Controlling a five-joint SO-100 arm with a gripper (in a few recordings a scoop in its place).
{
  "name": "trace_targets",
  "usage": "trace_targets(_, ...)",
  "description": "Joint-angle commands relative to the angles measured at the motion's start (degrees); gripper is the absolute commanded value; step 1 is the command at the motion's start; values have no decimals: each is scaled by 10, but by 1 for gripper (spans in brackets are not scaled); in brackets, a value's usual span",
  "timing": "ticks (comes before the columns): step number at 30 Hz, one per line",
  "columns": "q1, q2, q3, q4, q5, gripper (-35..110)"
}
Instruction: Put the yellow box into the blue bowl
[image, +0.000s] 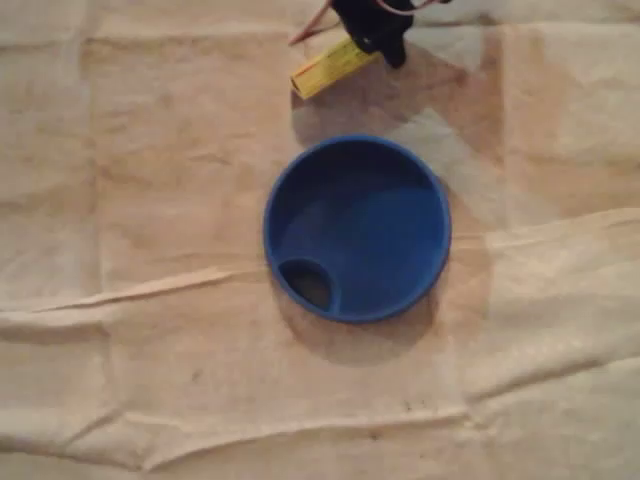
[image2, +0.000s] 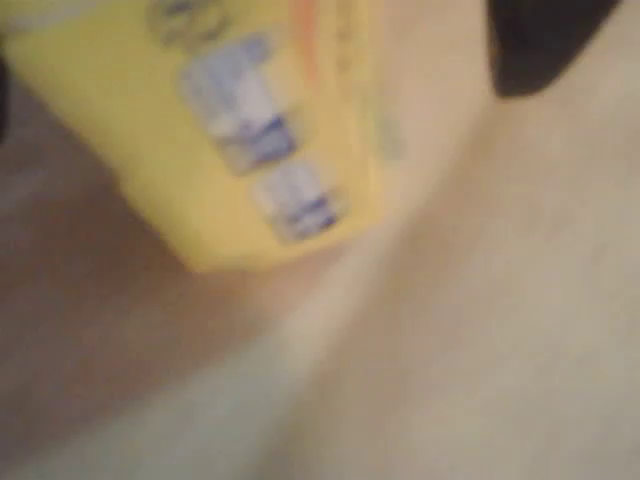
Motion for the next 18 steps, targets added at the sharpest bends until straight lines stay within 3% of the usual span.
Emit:
trace_targets(1,-3,16,-13,-3,1,27)
trace_targets(18,-2,12,-3,-47,2,3)
